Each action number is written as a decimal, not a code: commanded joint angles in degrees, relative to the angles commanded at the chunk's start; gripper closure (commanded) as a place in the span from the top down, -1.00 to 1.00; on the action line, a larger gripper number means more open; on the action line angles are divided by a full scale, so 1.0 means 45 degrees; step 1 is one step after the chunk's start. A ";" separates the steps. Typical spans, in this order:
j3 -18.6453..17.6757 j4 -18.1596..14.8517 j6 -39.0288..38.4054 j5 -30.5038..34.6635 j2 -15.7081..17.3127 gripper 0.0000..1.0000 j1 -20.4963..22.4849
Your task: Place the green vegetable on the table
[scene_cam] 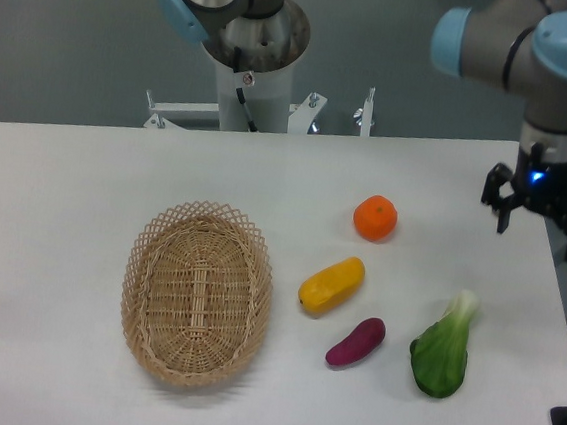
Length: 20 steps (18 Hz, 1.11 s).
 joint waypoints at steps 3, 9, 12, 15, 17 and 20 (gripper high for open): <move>-0.0037 -0.0356 0.1798 -0.0019 0.0274 1.00 0.0645; -0.0272 -0.0687 0.4106 -0.0410 0.0313 1.00 0.1681; -0.0272 -0.0766 0.4304 -0.0429 0.0372 1.00 0.1701; -0.0291 -0.0747 0.4304 -0.0449 0.0372 1.00 0.1682; -0.0291 -0.0727 0.4304 -0.0469 0.0372 1.00 0.1682; -0.0272 -0.0708 0.4265 -0.0643 0.0372 1.00 0.1682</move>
